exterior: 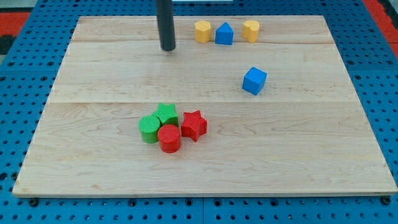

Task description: Move the blue cube to the blue triangle

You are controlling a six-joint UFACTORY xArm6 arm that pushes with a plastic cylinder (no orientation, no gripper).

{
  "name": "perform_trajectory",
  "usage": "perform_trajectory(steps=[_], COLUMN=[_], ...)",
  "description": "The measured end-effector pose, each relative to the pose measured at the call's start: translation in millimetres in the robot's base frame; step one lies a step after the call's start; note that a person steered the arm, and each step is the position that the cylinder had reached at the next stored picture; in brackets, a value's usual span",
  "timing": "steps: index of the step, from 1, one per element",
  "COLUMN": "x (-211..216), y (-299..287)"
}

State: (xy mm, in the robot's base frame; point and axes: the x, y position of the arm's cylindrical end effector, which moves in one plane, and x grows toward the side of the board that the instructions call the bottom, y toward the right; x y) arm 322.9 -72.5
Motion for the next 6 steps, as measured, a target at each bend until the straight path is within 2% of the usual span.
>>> perform_trajectory(steps=[1,2,4,5,6], x=[47.3,97.3,120.4,53.4,19.5], y=[57.4,70.3,226.4,215.9,134.5])
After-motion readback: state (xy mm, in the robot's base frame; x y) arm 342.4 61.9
